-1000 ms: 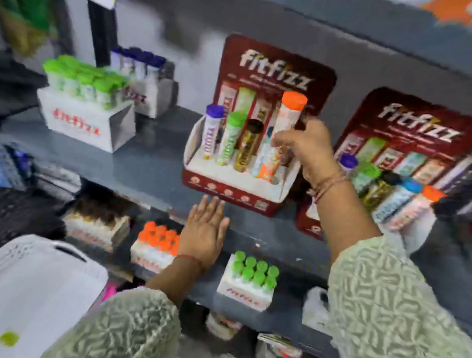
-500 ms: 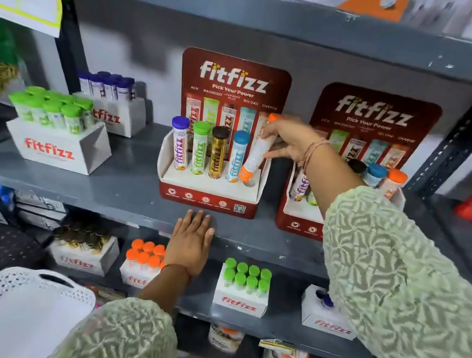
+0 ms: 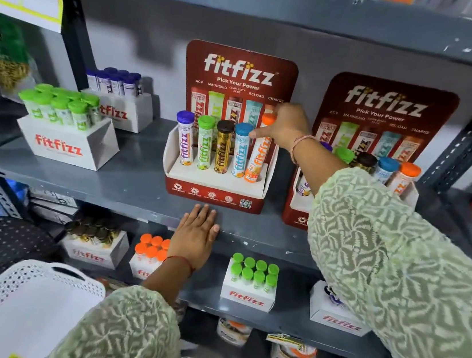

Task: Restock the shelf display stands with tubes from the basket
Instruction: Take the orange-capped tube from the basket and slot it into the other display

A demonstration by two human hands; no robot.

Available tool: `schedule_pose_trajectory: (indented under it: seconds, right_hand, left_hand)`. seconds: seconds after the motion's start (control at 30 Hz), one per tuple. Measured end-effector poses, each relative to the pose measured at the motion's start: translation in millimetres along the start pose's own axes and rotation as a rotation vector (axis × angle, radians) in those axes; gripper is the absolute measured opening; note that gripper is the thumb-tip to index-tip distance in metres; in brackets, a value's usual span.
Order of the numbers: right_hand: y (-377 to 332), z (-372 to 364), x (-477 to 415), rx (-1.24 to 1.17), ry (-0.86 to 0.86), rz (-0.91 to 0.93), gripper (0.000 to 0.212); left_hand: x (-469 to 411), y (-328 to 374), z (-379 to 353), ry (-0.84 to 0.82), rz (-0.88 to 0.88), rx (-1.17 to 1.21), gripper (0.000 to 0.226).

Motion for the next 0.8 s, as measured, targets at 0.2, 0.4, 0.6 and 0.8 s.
schedule_pose_trajectory:
  seconds: [0.2, 0.4, 0.6, 0.8]
  right_hand:
    - [4.2, 3.8, 3.4, 0.049, -0.023, -0.029, 0.058]
    - [11.8, -9.4, 13.4, 0.158, -0.087, -0.017, 0.055]
    - [6.2, 1.8, 9.4, 0.27, -0.129, -0.043, 0.055]
    - [6.6, -2.8, 15.0, 0.222, -0.074, -0.061, 0.052]
  left_hand:
    - [1.5, 0.6, 0.2, -0.005, -0.018, -0.021, 0.06]
    - [1.0, 1.0, 1.2, -0.035, -0.016, -0.028, 0.065]
    - [1.6, 1.2, 2.7, -0.051, -0.014, -0.037, 0.059]
    - [1.4, 0.3, 6.5, -0.085, -0.029, -0.012, 0.047]
Point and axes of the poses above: each hand's wrist, its own x-axis away from the middle knuckle, its own z-axis out of the back of the hand, y = z × x, the point moved 2 cm from there along -x, towards the middle knuckle, and after that the axes turned 10 degrees about -x, right-handed, at the moved point
